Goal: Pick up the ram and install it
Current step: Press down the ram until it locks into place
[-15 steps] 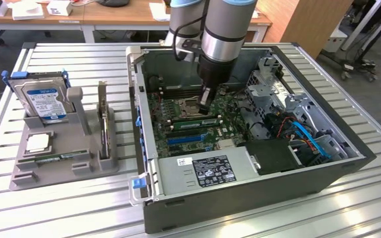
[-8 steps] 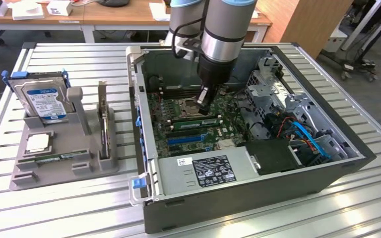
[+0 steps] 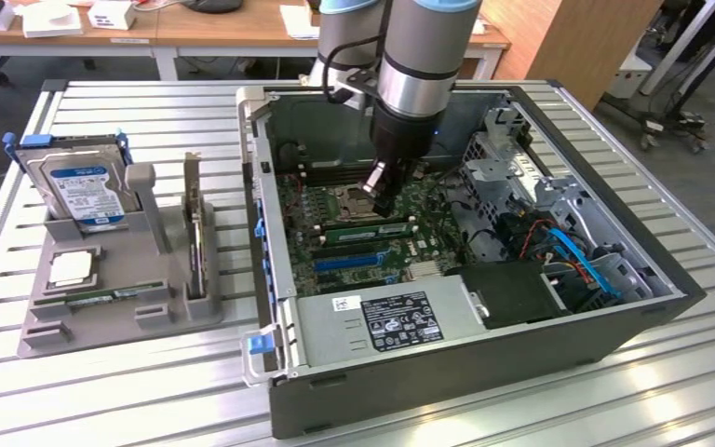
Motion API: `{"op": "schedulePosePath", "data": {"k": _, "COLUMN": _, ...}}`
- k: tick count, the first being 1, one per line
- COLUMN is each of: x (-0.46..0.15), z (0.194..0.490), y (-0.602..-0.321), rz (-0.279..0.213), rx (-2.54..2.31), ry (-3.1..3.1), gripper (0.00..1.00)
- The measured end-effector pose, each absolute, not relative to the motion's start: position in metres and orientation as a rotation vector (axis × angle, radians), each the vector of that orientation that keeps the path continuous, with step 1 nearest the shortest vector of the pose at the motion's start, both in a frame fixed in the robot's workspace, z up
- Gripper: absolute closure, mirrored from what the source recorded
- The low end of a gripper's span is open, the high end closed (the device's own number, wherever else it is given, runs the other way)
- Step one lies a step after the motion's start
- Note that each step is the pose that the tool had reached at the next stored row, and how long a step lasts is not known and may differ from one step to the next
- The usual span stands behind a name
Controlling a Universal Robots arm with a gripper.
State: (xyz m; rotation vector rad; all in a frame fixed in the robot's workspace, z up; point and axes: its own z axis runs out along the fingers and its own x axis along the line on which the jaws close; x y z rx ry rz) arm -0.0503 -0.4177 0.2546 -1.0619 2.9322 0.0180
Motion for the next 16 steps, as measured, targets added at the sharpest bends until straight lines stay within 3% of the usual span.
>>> {"op": "schedulePosePath", "data": {"k": 16, "x": -0.0503, "z": 0.2527, "y": -0.4177, "rz": 0.013, "rx": -0.632, "ry": 3.052, "gripper": 0.91}}
